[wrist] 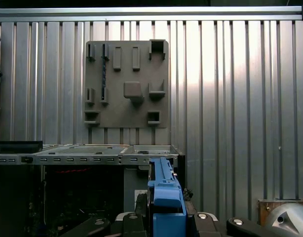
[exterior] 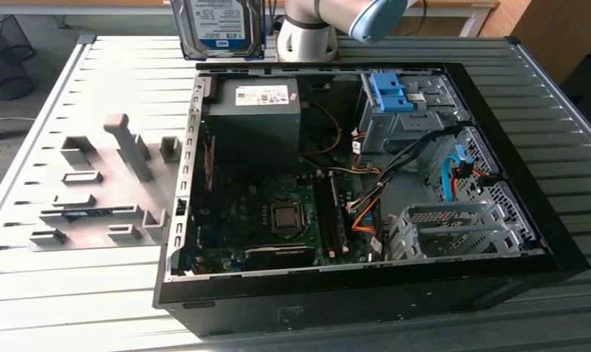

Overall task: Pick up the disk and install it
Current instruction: 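Pick up the disk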

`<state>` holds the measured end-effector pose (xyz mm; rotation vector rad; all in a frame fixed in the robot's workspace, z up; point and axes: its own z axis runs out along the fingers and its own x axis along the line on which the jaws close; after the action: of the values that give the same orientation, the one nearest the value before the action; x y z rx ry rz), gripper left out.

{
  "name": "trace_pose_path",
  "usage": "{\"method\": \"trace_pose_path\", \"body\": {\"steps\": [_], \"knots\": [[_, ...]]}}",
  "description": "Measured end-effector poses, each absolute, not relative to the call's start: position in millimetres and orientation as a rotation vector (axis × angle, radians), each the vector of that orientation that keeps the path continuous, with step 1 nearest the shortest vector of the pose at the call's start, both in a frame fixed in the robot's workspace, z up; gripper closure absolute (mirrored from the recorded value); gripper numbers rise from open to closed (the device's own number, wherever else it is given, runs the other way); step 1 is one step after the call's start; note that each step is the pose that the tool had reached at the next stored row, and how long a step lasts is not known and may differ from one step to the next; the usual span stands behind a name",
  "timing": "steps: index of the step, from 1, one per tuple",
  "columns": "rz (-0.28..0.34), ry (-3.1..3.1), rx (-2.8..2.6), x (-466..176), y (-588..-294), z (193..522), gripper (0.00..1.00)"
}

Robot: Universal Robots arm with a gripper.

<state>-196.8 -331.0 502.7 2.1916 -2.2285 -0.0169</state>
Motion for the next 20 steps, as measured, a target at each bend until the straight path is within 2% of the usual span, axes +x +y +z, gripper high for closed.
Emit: {"method": "trace_pose_path", "body": {"steps": [20], "knots": [[-0.017, -2.228, 2.192, -196.2, -331.0, 502.7, 0.64]]}}
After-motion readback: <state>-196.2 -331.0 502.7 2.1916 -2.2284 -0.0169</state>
